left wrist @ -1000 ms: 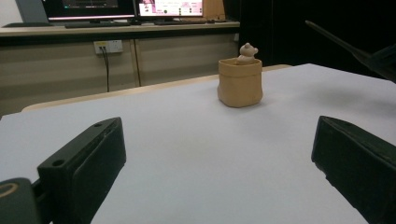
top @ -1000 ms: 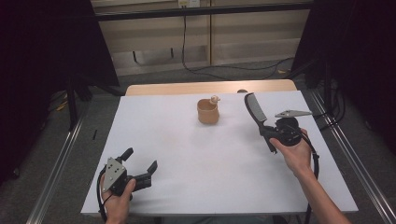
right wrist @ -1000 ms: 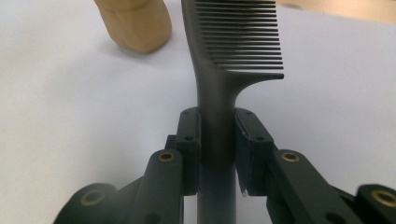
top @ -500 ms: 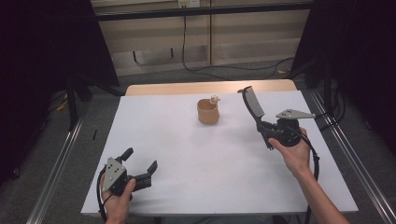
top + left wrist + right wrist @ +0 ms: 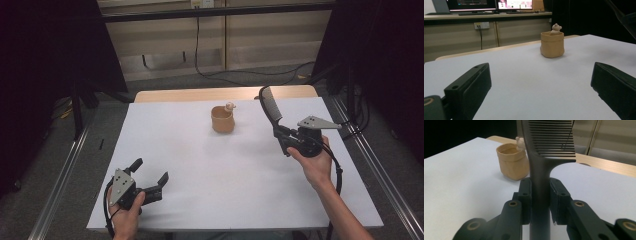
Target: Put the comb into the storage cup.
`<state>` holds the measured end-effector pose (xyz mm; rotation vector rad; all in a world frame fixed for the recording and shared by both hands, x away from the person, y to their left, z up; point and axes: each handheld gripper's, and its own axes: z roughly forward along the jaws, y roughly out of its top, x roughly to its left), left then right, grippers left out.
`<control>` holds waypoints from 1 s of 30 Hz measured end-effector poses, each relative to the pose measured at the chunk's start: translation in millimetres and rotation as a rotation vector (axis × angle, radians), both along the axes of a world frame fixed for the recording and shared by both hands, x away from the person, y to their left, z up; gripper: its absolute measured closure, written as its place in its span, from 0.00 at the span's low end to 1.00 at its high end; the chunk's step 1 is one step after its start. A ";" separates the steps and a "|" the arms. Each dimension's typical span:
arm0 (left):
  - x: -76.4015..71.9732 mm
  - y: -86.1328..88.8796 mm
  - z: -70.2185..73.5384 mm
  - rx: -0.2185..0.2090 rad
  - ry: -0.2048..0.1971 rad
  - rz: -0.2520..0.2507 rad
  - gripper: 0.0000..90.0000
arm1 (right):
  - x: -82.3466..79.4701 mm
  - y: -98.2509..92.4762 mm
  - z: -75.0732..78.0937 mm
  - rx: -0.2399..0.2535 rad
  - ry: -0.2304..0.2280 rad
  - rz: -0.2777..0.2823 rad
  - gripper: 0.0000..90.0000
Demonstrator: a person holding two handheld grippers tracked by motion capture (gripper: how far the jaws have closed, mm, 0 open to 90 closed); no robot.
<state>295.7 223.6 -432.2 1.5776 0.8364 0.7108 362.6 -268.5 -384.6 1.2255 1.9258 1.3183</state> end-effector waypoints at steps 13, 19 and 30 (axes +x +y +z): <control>0.5 -0.2 0.1 0.004 -0.002 -0.006 0.03 | -1.6 5.3 2.8 0.053 -0.080 0.036 0.81; 0.6 -0.4 0.1 0.002 -0.003 -0.007 0.03 | -1.4 5.1 3.9 0.073 -0.098 0.029 0.81; 1.1 0.2 0.8 0.006 -0.011 -0.003 0.03 | 1.9 13.8 10.2 0.092 -0.111 0.056 0.81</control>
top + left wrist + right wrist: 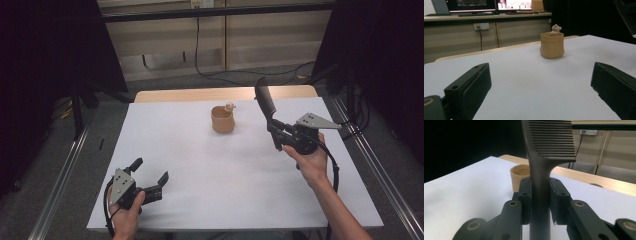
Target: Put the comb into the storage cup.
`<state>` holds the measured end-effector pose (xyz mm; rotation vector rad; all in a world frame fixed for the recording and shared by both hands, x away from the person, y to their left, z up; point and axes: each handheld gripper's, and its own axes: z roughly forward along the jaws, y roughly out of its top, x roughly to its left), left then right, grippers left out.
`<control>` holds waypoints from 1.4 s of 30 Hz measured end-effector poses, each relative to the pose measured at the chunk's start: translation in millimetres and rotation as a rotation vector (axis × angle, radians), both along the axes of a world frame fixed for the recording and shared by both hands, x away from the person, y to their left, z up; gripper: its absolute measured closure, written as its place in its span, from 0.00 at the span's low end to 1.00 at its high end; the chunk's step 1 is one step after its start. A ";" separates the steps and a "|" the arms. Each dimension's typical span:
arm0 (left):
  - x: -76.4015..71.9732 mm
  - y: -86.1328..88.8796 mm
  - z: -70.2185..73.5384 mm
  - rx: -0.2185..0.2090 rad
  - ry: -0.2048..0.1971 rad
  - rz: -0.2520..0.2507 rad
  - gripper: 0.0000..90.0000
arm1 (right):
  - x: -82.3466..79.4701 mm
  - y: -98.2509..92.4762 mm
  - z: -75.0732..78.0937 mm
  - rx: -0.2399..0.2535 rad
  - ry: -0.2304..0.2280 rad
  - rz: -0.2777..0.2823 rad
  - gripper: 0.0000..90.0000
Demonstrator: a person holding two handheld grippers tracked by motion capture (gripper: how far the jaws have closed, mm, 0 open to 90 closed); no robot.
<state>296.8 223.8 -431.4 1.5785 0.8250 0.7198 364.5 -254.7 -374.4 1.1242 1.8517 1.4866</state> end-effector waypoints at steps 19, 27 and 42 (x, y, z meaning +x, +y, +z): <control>0.0 0.9 -0.1 -0.007 0.002 -0.003 0.03 | 20.7 23.4 8.4 0.030 -0.018 0.041 0.81; -0.4 0.9 0.0 -0.015 0.003 0.000 0.03 | 25.8 32.3 17.5 0.033 -0.040 0.064 0.81; 0.0 1.5 -0.2 -0.016 0.005 0.000 0.03 | 44.2 46.1 27.9 0.055 -0.066 0.057 0.81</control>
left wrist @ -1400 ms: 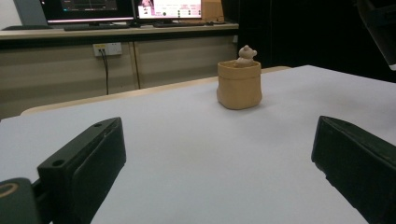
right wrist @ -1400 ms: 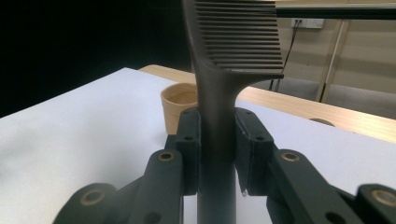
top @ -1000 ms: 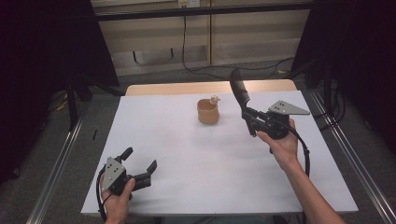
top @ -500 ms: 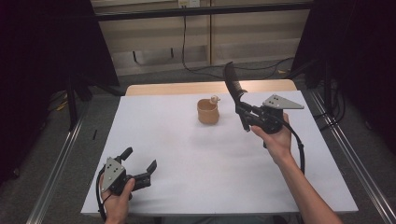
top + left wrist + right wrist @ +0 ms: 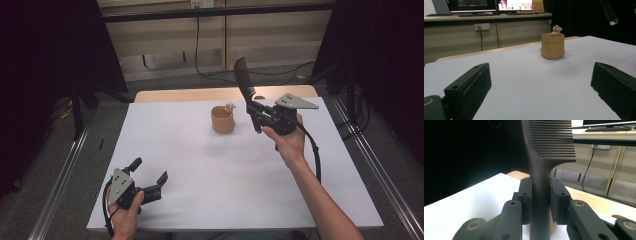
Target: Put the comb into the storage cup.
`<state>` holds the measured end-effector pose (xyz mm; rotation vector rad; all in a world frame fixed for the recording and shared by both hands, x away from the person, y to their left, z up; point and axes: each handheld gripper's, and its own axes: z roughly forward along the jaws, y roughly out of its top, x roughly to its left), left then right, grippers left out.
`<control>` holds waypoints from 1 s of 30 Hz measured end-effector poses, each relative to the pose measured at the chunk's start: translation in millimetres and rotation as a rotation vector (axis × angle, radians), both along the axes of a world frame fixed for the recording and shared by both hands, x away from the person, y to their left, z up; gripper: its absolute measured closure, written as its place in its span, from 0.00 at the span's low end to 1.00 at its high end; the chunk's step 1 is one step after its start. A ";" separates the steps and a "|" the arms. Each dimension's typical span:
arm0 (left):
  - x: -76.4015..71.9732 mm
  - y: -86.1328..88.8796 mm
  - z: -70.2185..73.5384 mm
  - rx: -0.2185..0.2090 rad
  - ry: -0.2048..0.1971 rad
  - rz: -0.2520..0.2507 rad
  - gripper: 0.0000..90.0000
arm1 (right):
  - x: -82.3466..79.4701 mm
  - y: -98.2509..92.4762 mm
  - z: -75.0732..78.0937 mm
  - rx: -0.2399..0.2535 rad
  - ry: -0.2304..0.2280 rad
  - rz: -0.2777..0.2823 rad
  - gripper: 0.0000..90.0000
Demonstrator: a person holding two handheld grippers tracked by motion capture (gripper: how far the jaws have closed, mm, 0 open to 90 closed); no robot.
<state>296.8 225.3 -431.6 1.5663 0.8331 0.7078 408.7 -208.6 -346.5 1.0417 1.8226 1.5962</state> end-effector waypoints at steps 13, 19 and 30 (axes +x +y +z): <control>0.1 0.8 0.4 0.000 -0.005 -0.002 0.03 | 12.9 8.3 16.3 0.015 -0.027 0.022 0.81; 0.4 0.8 0.4 -0.003 -0.004 -0.002 0.03 | 21.3 11.6 19.4 0.019 -0.031 0.028 0.81; -0.1 0.2 -0.1 0.001 -0.001 -0.004 0.03 | 34.9 20.2 24.7 0.046 -0.044 0.032 0.81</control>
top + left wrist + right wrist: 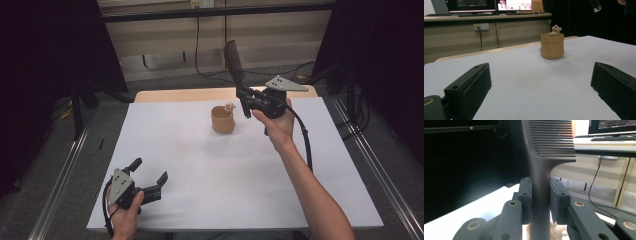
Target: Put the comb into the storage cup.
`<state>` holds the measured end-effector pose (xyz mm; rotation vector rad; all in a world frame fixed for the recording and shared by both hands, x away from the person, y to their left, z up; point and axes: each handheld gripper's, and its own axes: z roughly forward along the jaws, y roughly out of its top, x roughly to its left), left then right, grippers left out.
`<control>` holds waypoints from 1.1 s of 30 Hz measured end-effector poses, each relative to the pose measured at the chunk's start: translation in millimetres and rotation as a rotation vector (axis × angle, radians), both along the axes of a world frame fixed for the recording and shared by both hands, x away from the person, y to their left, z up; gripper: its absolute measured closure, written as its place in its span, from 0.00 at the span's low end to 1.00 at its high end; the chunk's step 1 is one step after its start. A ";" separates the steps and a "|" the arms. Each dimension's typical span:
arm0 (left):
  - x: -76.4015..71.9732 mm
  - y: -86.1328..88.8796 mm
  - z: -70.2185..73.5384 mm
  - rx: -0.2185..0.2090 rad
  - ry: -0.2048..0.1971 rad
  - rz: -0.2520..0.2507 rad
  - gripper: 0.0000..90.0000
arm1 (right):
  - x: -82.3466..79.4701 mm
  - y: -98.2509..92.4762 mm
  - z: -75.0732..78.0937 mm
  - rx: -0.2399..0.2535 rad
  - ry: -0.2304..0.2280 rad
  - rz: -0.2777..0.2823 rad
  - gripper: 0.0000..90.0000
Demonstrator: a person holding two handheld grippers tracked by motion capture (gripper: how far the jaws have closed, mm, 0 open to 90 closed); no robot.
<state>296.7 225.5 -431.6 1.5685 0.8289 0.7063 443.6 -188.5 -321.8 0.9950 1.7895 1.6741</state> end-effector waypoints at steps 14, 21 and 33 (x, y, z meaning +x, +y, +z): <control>-0.3 1.0 0.4 0.004 -0.006 0.000 0.03 | 17.5 15.9 -2.0 -0.028 0.015 0.009 0.81; 0.3 0.9 0.2 0.002 -0.004 0.000 0.03 | 21.6 19.4 -3.5 -0.017 0.014 0.012 0.81; -1.5 -1.0 0.2 0.002 -0.008 -0.003 0.03 | 38.0 38.2 -15.3 -0.039 0.021 0.017 0.81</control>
